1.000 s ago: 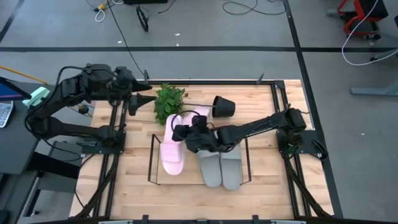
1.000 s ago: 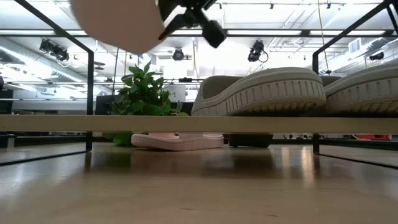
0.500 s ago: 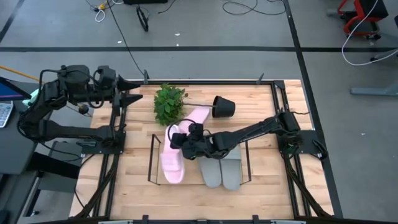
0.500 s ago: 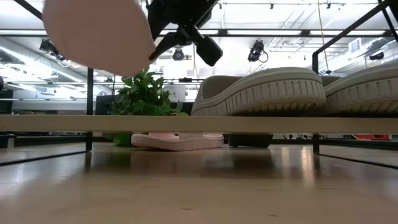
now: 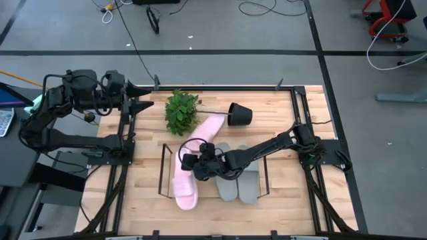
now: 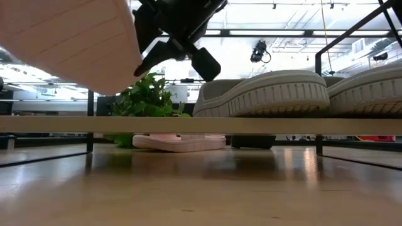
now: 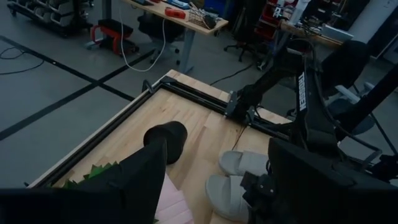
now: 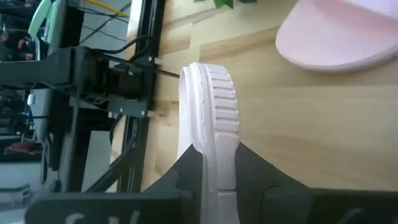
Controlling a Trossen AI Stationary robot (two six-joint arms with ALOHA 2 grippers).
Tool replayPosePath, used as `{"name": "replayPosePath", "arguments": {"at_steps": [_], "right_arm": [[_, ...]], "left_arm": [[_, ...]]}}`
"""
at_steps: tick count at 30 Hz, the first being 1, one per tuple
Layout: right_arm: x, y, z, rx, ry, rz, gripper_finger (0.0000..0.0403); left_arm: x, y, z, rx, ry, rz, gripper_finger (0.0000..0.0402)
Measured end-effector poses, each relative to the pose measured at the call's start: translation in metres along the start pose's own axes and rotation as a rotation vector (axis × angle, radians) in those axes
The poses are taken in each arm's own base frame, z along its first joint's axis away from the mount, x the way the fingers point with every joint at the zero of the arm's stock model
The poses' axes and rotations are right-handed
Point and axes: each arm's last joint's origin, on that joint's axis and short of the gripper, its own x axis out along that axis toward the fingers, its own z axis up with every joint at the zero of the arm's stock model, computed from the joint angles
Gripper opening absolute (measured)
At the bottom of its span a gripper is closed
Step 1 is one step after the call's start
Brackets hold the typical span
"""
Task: Pick and place slides into the shelf
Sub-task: Put the top pink slipper on the shelf
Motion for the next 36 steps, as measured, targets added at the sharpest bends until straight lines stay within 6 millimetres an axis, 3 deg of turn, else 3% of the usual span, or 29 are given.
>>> {"name": "replayPosePath", "arguments": {"at_steps": [26,36], "right_arm": [[0.008,0.01,0.001,0.044,0.013,0.111,0.0063],[0.011,0.007,0.009,-0.012,-0.017,0.077,0.0063]], "left_arm": [[0.0,0.001,-0.001,0.001,0.01,0.016,0.0286],[0.0,0.001,-0.001,0.016,0.01,0.018,0.0286]]}}
